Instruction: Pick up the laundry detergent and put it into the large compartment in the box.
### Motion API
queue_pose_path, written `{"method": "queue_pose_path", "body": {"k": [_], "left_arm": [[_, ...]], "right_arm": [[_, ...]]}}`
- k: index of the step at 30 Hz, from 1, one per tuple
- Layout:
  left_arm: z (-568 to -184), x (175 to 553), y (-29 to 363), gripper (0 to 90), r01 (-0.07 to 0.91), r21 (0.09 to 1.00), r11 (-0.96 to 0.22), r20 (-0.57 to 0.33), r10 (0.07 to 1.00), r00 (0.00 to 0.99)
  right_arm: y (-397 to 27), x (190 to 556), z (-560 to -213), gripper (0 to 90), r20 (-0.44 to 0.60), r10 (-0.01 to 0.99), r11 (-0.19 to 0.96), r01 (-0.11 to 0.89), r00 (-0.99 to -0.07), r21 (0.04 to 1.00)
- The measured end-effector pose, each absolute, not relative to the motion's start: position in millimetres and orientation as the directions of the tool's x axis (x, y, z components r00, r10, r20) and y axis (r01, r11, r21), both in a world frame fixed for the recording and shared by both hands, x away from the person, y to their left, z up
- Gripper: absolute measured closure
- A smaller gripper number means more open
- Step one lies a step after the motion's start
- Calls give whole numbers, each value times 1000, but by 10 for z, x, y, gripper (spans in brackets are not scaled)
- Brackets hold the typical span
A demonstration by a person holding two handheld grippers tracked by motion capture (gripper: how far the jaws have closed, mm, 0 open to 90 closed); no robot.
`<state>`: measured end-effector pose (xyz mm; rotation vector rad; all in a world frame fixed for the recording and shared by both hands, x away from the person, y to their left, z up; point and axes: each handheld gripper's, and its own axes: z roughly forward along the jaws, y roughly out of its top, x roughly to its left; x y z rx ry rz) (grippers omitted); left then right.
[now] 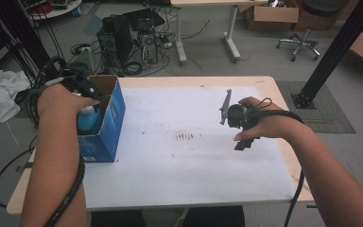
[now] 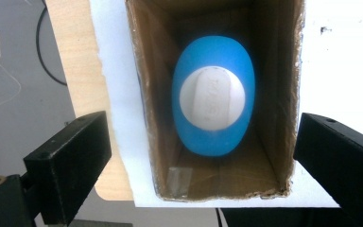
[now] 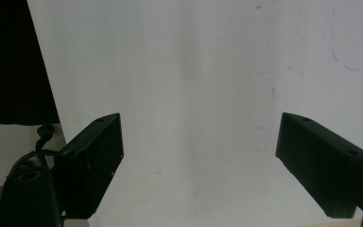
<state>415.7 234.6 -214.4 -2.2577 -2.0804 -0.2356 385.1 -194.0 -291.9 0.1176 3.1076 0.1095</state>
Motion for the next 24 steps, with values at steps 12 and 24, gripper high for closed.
{"method": "queue_pose_path", "body": {"k": [12,24], "left_arm": [[-2039,4134,2262,1,983,101,-153,154,979,136],[-1840,4100,1896,1,902,150,-404,136,912,386]], "right_arm": [[-1913,3851,-2917,159,-25,77,995,75,-997,66],[-1910,3865,-2914,159,-21,81,995,80,-996,62]]}}
